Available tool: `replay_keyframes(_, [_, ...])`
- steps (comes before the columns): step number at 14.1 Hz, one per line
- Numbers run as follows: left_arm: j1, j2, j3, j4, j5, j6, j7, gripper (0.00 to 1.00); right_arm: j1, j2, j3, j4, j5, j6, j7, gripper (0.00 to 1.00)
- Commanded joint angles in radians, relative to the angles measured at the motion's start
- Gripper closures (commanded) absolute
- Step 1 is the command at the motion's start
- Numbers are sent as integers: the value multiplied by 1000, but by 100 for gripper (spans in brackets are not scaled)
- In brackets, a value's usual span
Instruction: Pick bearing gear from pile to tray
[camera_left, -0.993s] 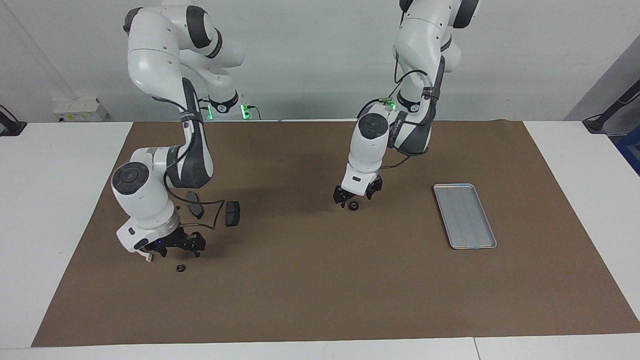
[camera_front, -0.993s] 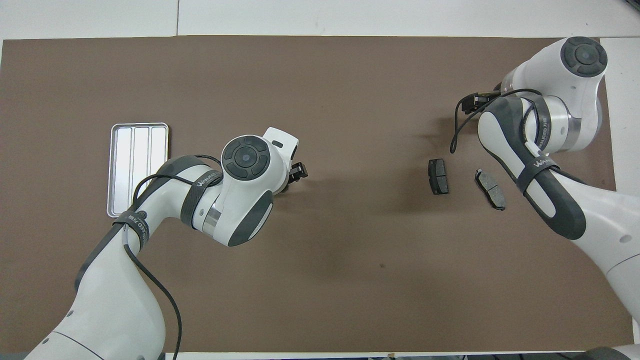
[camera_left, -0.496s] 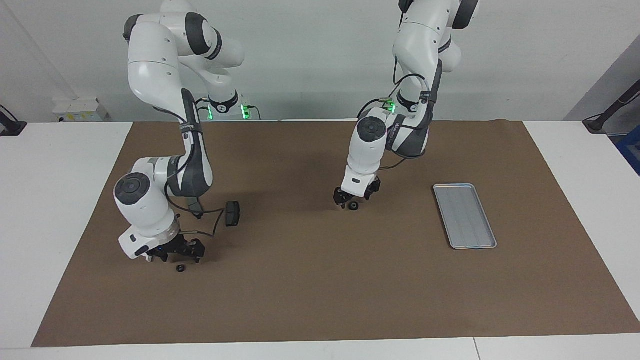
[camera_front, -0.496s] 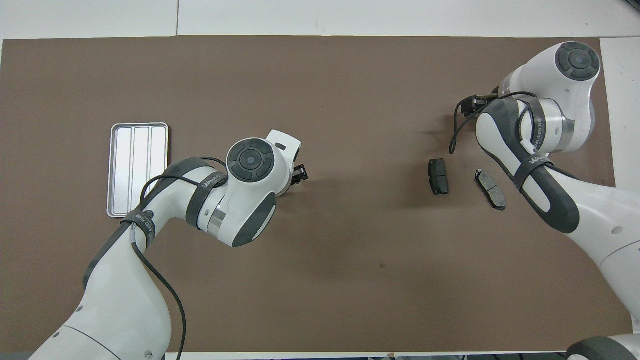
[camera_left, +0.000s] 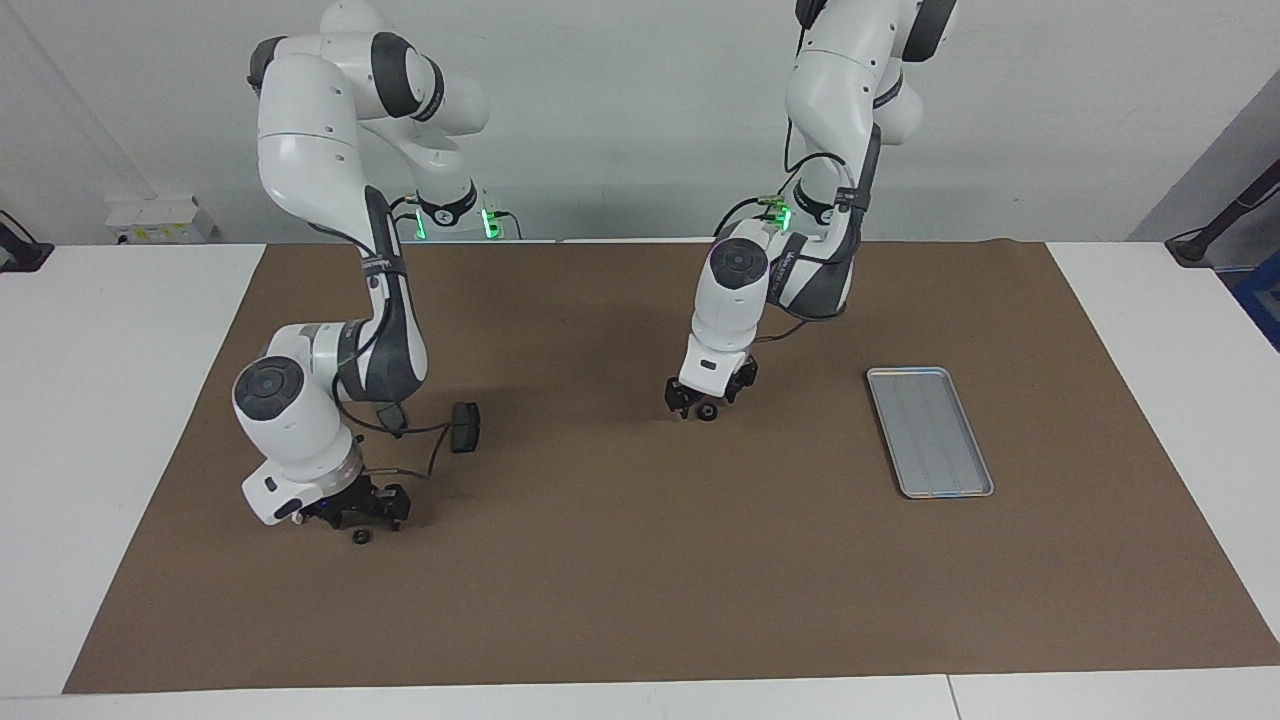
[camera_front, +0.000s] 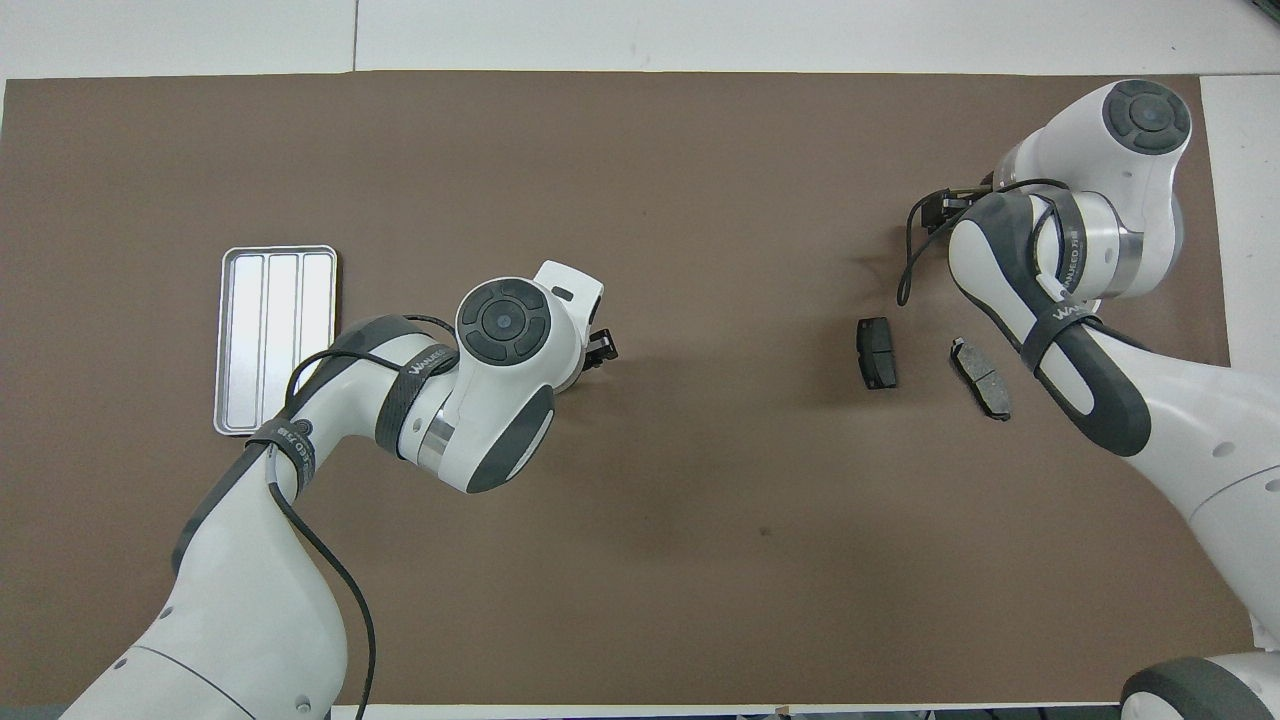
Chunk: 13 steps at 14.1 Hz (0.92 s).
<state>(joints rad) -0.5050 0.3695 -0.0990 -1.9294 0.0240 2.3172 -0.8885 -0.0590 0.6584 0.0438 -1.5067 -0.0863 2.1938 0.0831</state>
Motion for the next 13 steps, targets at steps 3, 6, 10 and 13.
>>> replay_keyframes(3, [-10,5,15,-3,20,27,-21,20,-13,72,11,135,-30,-94,10,8])
replay_keyframes(6, [-9,9,15,-5,20,30,-21,21,-13,73,11,135,-24,-82,12,10])
replay_keyframes(10, [-10,9,15,-10,22,31,-23,21,-13,79,11,141,-24,-83,24,17])
replay_keyframes(13, [-10,11,15,-13,22,44,-23,27,-15,79,13,141,-20,-78,27,23])
